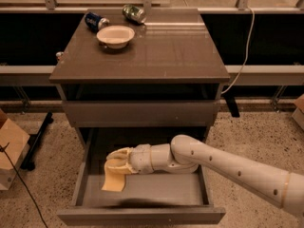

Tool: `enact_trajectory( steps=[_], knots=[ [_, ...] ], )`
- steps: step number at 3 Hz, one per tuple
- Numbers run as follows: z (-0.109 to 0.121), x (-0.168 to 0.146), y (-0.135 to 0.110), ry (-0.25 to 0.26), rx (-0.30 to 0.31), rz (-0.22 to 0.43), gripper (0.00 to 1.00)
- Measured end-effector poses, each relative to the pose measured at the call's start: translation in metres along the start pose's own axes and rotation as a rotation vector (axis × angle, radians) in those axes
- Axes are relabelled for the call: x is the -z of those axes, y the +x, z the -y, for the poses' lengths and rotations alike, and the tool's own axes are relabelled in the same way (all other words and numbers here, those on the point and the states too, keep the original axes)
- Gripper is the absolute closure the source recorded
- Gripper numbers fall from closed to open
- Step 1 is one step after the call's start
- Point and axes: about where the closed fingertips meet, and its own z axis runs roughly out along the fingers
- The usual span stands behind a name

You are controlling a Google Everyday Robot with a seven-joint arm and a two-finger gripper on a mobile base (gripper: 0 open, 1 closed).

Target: Pick sponge from middle drawer and place on counter

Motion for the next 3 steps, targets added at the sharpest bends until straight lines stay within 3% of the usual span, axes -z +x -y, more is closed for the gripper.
enact_trajectory(
  steps=[1,2,3],
  knots=[
    [-0.015,0.040,-0.064,0.054,0.028,-0.116,1.00],
    [-0.005,0.071,-0.117,0.114,0.069,-0.195,1.00],
    [0.028,0.106,-0.181,0.209,0.101,-0.292,1.00]
  ],
)
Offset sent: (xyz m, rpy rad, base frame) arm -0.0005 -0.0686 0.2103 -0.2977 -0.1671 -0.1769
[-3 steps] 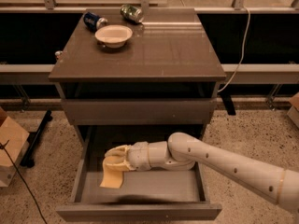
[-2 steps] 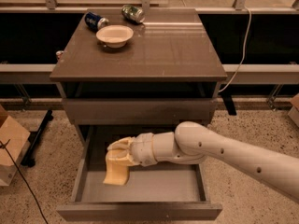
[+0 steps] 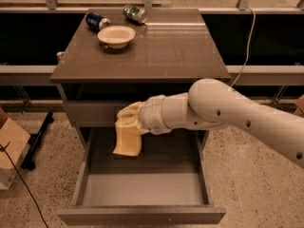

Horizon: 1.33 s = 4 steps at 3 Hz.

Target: Pick sponge from middle drawer and place on counter

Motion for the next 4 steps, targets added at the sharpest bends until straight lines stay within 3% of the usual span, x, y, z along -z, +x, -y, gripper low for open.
enact_trajectory(
  steps=[1,2,3,4],
  knots=[
    [0.000,0.000,0.000,0.000,0.001,0.000,1.00],
    [0.018,0.014,-0.014,0.060,0.026,-0.025,1.00],
    [0.051,0.039,-0.030,0.138,0.026,-0.017,1.00],
    [0.117,0.076,-0.042,0.240,-0.047,0.058,1.00]
  ],
)
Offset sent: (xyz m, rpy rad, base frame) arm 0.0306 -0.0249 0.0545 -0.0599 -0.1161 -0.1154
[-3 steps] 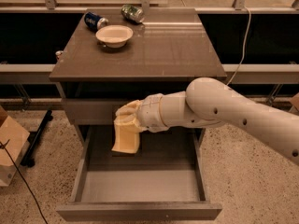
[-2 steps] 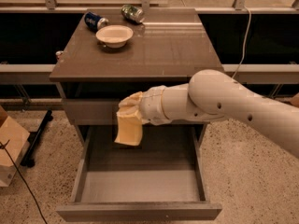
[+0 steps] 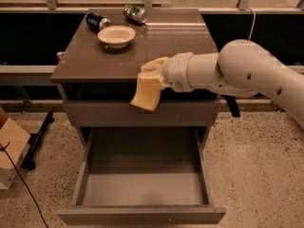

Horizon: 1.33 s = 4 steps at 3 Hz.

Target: Pick sponge from middle drawer and place on counter

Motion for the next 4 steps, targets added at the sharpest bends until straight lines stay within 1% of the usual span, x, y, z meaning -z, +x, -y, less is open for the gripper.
enact_trajectory(
  steps=[1,2,3,4],
  knots=[
    [0.053,0.009,-0.009,0.049,-0.034,0.024,1.00],
    [0.108,0.016,-0.011,0.086,-0.063,0.049,0.81],
    [0.155,0.017,-0.001,0.097,-0.095,0.052,0.58],
    [0.190,0.006,0.022,0.084,-0.129,0.034,0.35]
  ],
)
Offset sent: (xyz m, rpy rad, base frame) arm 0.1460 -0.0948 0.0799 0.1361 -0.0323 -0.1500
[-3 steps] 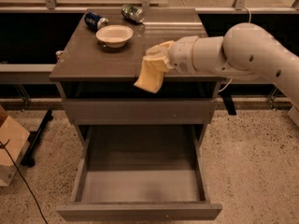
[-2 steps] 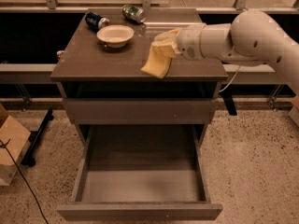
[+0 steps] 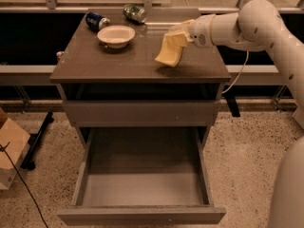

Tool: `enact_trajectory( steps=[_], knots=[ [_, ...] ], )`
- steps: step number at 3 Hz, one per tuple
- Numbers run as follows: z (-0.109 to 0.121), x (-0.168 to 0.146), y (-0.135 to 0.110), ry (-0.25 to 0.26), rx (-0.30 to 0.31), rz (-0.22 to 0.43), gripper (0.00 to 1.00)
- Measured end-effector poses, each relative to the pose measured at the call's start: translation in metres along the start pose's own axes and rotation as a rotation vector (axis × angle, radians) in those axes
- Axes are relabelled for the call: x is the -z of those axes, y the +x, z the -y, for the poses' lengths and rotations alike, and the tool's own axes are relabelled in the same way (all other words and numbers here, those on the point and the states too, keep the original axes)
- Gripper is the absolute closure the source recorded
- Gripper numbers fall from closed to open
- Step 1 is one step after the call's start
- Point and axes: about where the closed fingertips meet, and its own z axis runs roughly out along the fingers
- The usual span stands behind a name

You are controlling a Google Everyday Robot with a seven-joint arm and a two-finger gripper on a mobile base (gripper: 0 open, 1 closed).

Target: Pick sponge from middle drawer and place on counter

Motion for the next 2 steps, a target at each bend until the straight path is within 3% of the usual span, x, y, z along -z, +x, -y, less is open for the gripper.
enact_trajectory(
  steps=[1,2],
  knots=[
    [0.0225,0.0070,-0.0073,0.029,0.012,0.016,0.12],
    [0.0208,0.0043,-0.0080,0.025,0.012,0.017,0.00]
  ],
)
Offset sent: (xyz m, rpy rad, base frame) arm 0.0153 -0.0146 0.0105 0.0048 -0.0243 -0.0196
